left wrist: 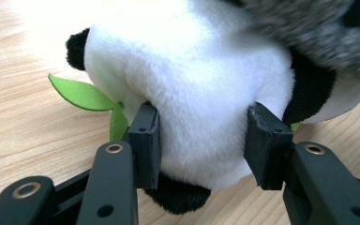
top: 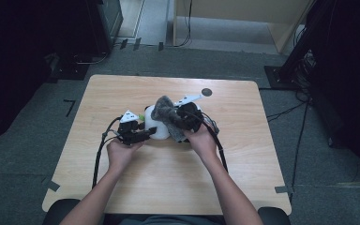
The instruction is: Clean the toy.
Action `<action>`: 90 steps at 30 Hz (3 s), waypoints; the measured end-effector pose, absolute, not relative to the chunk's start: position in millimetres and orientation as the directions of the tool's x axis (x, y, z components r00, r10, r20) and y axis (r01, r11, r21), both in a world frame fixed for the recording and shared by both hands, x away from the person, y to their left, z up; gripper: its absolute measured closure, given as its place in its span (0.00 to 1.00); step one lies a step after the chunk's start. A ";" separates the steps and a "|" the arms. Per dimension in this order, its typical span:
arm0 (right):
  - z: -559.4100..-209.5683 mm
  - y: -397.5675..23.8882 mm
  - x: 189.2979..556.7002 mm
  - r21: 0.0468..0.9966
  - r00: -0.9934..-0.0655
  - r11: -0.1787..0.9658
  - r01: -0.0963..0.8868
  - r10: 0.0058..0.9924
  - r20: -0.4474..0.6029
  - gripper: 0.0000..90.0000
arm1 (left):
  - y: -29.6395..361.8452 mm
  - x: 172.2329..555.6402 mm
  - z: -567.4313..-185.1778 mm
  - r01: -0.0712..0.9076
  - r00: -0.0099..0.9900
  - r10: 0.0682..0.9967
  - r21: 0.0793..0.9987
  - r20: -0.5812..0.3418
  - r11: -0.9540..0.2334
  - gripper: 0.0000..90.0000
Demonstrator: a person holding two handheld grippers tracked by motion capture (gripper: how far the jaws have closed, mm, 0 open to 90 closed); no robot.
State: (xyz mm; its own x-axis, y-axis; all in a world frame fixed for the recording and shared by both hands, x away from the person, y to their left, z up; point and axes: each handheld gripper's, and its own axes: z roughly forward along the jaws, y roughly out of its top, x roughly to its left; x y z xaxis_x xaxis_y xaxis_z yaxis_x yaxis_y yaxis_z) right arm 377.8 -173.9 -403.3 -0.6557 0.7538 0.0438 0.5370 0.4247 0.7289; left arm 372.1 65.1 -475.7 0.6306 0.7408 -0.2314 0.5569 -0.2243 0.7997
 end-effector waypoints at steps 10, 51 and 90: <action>-398.6 -220.1 364.8 0.750 -0.604 0.366 0.551 0.795 0.055 0.87 | 65.8 372.8 -475.8 0.556 0.636 0.734 0.800 -0.236 -0.225 0.59; -427.0 -144.2 367.1 0.756 -0.711 0.412 0.508 0.696 0.098 0.88 | 66.6 372.5 -475.4 0.560 0.639 0.734 0.793 -0.230 -0.239 0.60; -474.5 -215.2 337.1 0.650 -0.716 0.478 0.590 0.683 0.146 0.88 | 66.0 373.8 -476.8 0.570 0.644 0.725 0.785 -0.243 -0.243 0.63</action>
State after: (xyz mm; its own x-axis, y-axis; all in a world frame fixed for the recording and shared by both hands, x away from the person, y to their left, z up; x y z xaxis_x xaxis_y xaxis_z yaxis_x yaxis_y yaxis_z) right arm 337.1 -215.2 -474.5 -0.7155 0.6830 0.1465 0.5899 0.4785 0.6505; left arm 373.8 66.0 -476.8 0.6441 0.7253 -0.2430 0.5699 -0.2432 0.7849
